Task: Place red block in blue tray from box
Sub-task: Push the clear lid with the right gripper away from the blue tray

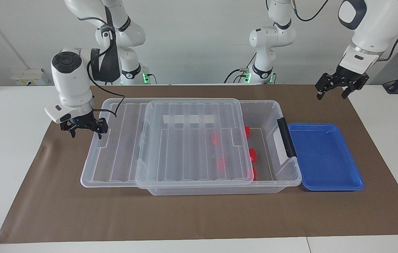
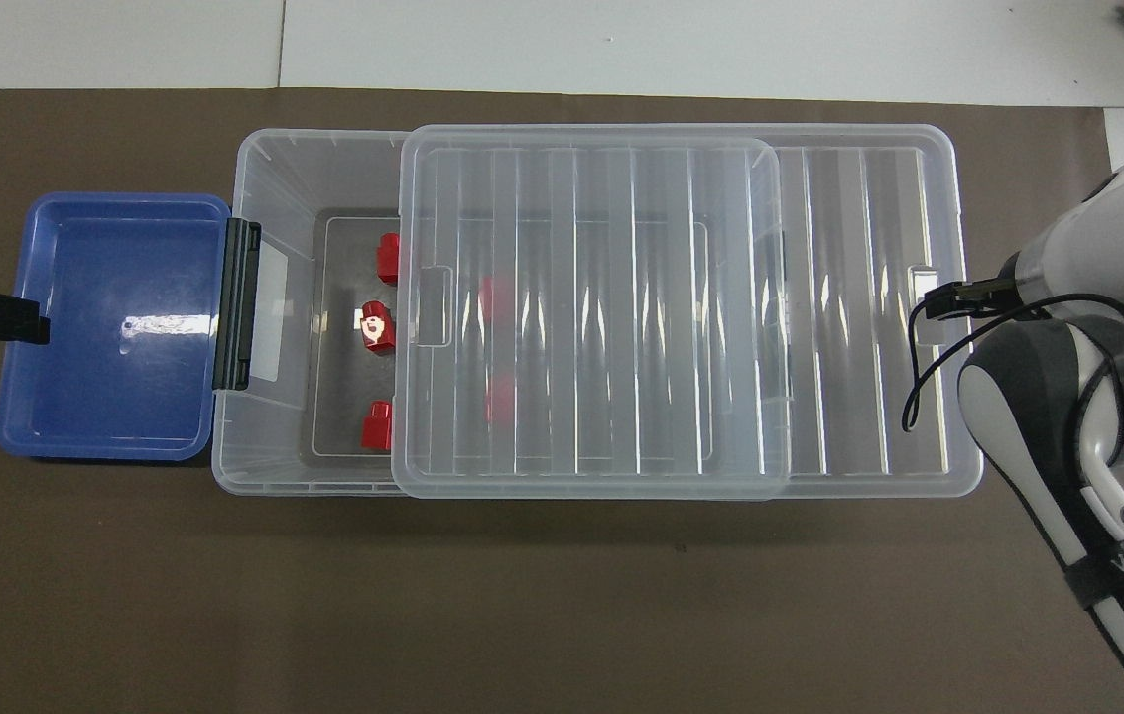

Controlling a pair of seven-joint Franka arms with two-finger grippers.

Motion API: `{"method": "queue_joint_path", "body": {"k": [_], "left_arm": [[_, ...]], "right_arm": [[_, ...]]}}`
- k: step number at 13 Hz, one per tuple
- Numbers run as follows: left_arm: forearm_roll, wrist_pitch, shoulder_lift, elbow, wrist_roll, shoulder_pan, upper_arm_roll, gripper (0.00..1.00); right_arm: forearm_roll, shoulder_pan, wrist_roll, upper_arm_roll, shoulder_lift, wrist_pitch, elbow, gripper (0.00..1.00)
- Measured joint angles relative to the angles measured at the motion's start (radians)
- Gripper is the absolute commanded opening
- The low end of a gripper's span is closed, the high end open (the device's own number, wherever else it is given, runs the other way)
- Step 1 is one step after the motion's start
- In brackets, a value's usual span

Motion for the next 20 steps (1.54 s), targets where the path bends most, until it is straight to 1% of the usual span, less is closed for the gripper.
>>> {"method": "queue_joint_path", "body": {"k": [7, 20], "left_arm": [[0.000, 0.000, 0.000, 0.000, 0.000, 0.000, 0.000, 1.00], [0.000, 0.001, 0.000, 0.000, 0.000, 0.000, 0.000, 1.00]], "right_arm": [[0.000, -0.040, -0.014, -0.002, -0.003, -0.004, 0.000, 1.00], [0.002, -0.051, -0.014, -0.002, -0.017, -0.025, 0.007, 1.00]]}}
